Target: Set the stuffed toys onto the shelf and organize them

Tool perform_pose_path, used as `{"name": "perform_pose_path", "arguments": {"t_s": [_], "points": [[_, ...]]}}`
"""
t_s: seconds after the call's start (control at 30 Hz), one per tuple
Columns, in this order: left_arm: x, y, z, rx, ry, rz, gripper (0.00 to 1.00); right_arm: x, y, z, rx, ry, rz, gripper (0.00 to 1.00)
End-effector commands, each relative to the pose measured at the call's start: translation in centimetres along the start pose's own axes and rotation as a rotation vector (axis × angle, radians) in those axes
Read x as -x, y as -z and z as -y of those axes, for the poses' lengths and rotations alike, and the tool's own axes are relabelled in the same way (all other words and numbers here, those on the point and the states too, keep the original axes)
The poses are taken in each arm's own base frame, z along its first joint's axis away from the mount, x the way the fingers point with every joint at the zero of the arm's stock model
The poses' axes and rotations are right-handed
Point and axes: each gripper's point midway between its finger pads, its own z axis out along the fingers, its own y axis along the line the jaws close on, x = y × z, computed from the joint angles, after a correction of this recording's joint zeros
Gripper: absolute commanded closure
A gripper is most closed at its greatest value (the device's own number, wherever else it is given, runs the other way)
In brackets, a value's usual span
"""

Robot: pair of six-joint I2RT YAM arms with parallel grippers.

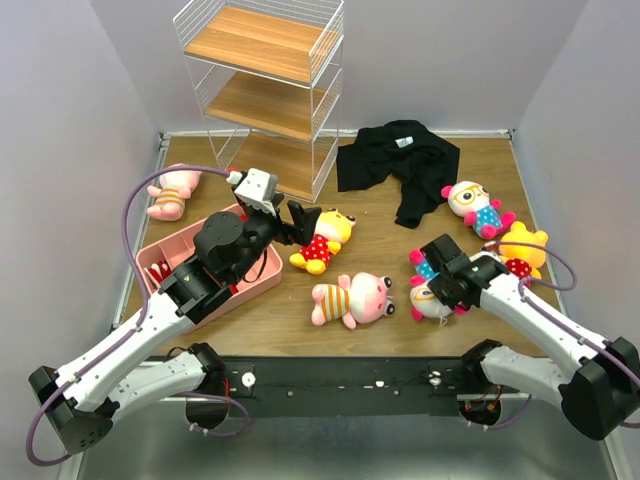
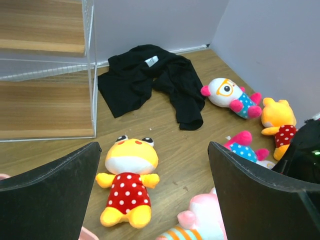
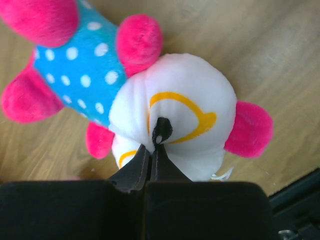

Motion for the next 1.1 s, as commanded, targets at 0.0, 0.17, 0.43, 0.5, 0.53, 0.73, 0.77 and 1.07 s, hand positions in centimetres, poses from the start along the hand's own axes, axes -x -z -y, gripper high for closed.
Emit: {"name": "perform_pose_path", "arguments": {"t_s": [0.0,0.17,0.43,0.5,0.53,0.73,0.77,1.07], "points": [[0.6,0.1,-1.0,0.072,-0.004,-0.015,0.01,3.2,3.8,-6.1,0.371,0.2,0.122,0.99],[0.3,0.4,-1.5,0.126,0.029,-0.098,0.04,4.0,11.5,-10.4,0.822,0.499,0.225,0.99],[0.7,2.8,4.3,-0.151,0.17,-0.223,0.07,-1.1,19.0,-13.1,1.269,0.884,0.069,0.99],[0.1,3.0,5.4,-0.208,0.194,-0.264,0.08,-2.2,20.0,-13.1,1.337,0.906,0.014,0.99],[-0.4,3.1,6.0,-0.245,0.197,-0.281,0.08,-2.4,20.0,-13.1,1.348,0.903,0.009,0.99],[-5.2,3.4,8.7,-0.424,0.166,-0.47,0.11,-4.1,23.1,-13.3,1.543,0.906,-0.085,0.99],[-5.8,3.2,8.8,-0.435,0.161,-0.484,0.11,-5.2,23.5,-12.7,1.586,0.901,-0.168,0.99],[-6.2,2.6,9.3,-0.455,0.179,-0.481,0.22,-5.8,22.5,-12.4,1.57,0.907,-0.178,0.99]]}}
